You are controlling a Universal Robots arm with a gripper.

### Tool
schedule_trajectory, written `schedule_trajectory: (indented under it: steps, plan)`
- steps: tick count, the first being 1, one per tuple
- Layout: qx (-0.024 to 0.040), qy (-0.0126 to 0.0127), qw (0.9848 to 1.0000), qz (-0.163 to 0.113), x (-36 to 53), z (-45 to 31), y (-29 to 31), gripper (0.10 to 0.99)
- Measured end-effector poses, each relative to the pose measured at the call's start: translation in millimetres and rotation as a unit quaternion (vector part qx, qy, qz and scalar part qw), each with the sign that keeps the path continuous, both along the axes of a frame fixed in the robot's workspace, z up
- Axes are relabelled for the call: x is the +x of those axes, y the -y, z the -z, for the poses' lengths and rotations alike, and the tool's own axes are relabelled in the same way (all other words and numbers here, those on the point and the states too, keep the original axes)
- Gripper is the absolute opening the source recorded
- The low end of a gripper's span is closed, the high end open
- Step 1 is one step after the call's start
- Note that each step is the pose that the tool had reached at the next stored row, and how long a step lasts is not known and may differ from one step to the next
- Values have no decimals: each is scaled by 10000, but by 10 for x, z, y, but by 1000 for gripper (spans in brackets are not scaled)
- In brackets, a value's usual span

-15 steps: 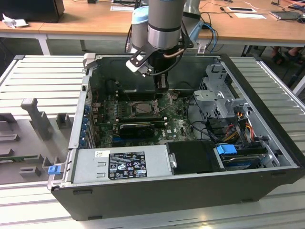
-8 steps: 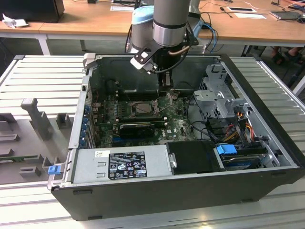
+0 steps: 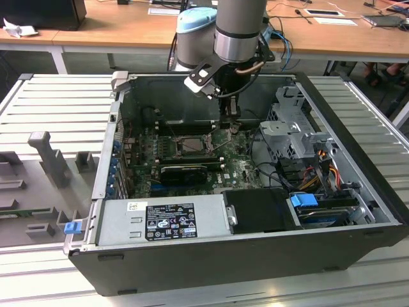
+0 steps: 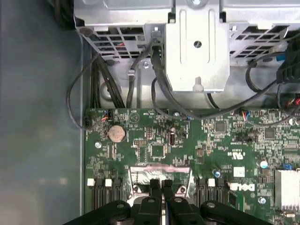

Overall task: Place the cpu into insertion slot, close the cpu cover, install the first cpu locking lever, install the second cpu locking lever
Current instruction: 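Close the cpu cover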

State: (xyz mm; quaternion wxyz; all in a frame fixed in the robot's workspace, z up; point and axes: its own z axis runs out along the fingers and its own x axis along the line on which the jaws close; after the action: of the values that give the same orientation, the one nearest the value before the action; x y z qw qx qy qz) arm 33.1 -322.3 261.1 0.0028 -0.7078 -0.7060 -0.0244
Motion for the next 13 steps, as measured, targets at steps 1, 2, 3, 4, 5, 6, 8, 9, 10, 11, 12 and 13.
schedule_trajectory:
  steps: [1,2,3,4,5,6,8,9,10,11,12,13]
  plan:
    - [0,0,10000,1,8,0,0,157]
    - [0,0,10000,0,12,0,0,157]
    - [0,3,10000,1,22,1,1,157]
    - [0,15,10000,1,40,5,1,157]
    - [0,18,10000,-1,66,11,1,157]
    - [0,21,10000,-4,86,17,0,157]
    - [0,27,10000,-10,153,44,0,157]
    - [-1,27,10000,-10,162,48,1,157]
    - [-1,27,10000,-10,171,50,1,157]
    - [-1,28,10000,-10,193,54,1,157]
    - [0,27,10000,-10,214,57,0,157]
    - [0,28,10000,-10,227,60,0,157]
